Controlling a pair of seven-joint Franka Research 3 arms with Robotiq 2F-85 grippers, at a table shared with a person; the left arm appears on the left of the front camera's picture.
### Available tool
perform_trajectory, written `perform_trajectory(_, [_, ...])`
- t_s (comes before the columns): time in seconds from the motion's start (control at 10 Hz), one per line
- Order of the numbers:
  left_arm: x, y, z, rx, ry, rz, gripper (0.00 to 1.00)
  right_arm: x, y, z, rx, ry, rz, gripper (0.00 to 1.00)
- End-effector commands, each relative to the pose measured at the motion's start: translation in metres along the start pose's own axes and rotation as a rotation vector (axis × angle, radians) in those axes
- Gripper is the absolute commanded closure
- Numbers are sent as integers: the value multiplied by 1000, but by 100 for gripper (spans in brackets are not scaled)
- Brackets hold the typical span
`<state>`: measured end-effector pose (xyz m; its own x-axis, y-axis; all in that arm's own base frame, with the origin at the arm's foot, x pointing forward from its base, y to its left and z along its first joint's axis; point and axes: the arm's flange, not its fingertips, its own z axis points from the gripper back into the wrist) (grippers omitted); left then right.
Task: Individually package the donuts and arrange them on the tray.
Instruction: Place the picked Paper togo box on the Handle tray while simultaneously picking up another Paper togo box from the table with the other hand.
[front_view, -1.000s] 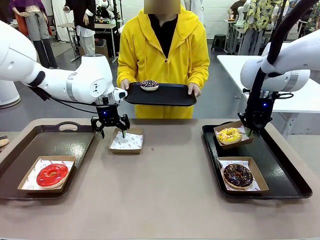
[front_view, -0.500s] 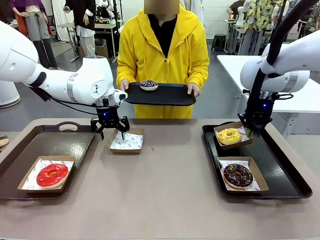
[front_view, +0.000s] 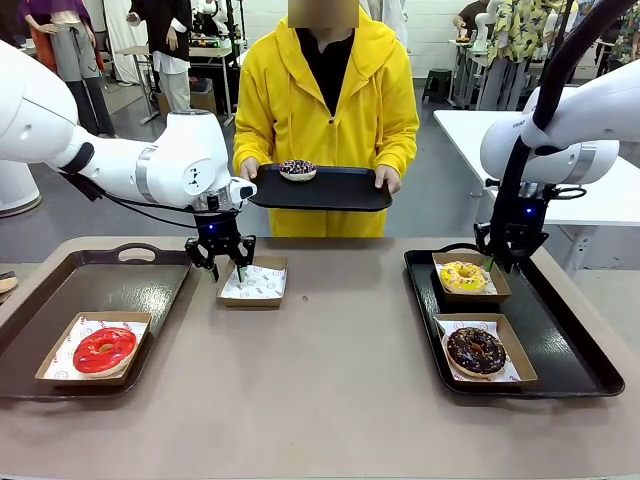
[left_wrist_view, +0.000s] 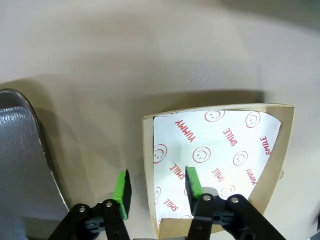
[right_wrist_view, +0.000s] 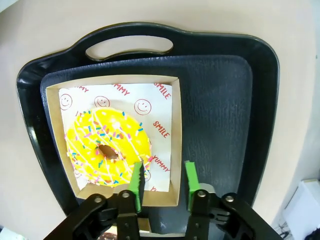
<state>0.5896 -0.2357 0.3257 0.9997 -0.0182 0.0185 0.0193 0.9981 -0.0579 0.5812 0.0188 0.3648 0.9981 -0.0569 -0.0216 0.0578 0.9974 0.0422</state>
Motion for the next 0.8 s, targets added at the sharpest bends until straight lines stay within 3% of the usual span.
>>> perform_trajectory(0.0, [3,-2,2,34,-1,13,87,6,-2,2,36,13,15,0])
perform_trajectory(0.1, [3,-2,2,35,0,14,96,6,-2,2,37,15,15,5])
perform_trajectory(0.2, [3,-2,2,37,1,14,100,6,-3,2,40,16,15,0])
perform_trajectory(0.7, [4,-3,6,51,3,7,100,-2,-10,10,95,-11,14,0])
